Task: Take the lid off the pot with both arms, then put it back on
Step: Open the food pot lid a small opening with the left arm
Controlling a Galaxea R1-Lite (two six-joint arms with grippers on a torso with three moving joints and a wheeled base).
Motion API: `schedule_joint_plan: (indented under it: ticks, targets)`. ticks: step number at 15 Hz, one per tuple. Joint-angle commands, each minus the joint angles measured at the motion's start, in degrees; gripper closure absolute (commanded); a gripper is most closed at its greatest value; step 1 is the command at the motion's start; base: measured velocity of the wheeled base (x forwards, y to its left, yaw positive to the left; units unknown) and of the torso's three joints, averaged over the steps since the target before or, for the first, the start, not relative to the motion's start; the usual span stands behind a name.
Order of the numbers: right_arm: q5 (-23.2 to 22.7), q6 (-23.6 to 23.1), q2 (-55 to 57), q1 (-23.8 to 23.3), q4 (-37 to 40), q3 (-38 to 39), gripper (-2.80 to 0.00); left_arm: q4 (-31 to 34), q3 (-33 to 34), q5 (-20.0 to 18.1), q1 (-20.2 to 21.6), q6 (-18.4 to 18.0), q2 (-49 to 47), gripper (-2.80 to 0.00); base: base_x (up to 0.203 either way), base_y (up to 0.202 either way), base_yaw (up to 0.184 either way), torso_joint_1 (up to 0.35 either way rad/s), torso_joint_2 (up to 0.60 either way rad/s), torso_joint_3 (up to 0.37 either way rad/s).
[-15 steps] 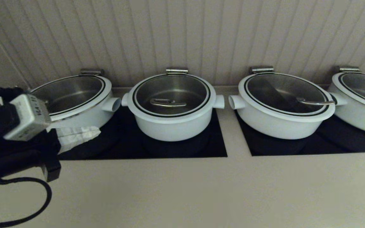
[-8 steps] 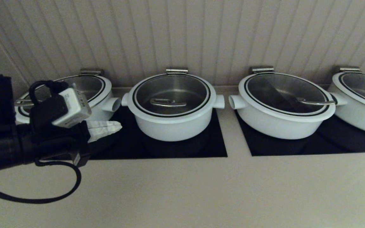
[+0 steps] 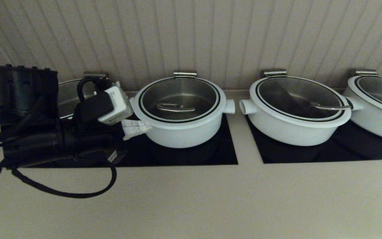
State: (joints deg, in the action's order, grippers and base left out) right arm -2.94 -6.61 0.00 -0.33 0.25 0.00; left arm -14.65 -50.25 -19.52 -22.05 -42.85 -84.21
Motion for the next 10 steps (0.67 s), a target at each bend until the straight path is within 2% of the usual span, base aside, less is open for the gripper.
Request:
schedule_joint_plan:
  ticks: [1,2,6,10]
  targets:
    - [-0.05,-0.07,0.06,-0.02,0.02,0.00,0.00,-0.11,-2.65,1.26,-0.39,-0.16,-2.81,0.00,0.000,0.000,0.000,0.000,0.00,0.000]
    - [-0.05,-0.07,0.02,-0.02,0.02,0.00,0.00,-0.11,-2.81,2.40,-0.56,-0.13,-2.98,0.00,0.000,0.000,0.000,0.000,0.00,0.000]
    - [-0.05,-0.07,0.08,-0.02,0.02,0.00,0.00,-0.02,-2.40,2.74,-1.23,0.10,-3.26,0.00,0.000,0.000,0.000,0.000,0.00,0.000]
    - [-0.05,-0.07,0.09,-0.02,0.02,0.00,0.00,-0.11,-2.75,4.58,-3.82,0.29,-4.86,0.00,0.000,0.000,0.000,0.000,0.00,0.000]
